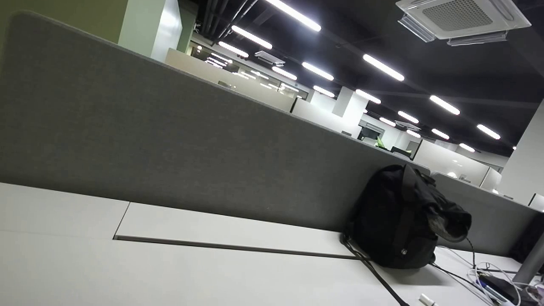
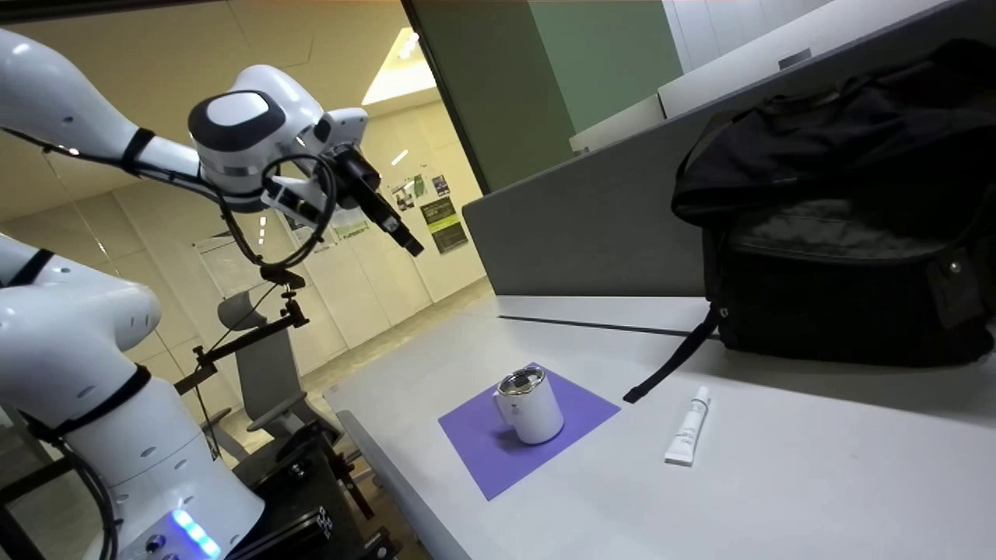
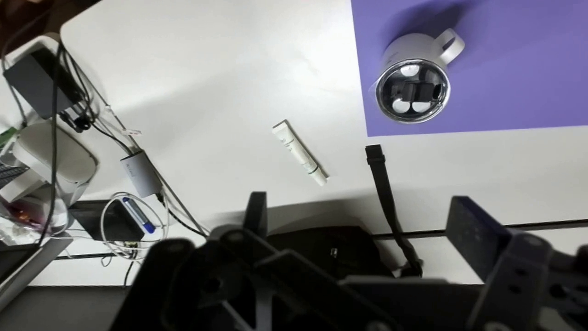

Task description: Remove the silver lid from the white mug

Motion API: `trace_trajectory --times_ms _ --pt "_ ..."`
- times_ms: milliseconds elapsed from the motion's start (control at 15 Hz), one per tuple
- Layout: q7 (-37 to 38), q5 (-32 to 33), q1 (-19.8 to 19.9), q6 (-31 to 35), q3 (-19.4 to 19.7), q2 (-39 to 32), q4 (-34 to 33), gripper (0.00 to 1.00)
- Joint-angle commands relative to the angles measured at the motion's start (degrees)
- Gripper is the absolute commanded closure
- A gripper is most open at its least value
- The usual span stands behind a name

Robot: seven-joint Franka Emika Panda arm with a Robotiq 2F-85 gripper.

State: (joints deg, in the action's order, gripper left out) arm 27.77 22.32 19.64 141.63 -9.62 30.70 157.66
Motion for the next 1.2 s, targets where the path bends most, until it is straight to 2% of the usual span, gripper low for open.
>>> trace_trajectory --times_ms 0,67,267,333,533,733,867,1133 --pt "4.5 5.2 3.8 11.1 -0.4 -12.0 -1.5 0.12" --pt "4.9 7.3 5.0 13.2 -0.7 -15.1 -2.2 0.25" --pt "8.1 14.9 7.3 16.5 0.2 -21.9 -4.6 0.49" --pt "8.9 16.3 9.6 17.5 -1.4 -23.9 -5.4 0.55" --pt "10.7 18.8 10.5 17.8 -0.8 -28.0 -8.1 0.75" --pt "11.4 18.6 10.5 17.3 -0.5 -30.9 -10.7 0.95" --pt "11.3 18.6 10.4 17.2 -0.4 -32.3 -12.0 1.00" --pt "10.4 17.7 10.1 16.6 -0.3 -34.0 -13.5 1.00"
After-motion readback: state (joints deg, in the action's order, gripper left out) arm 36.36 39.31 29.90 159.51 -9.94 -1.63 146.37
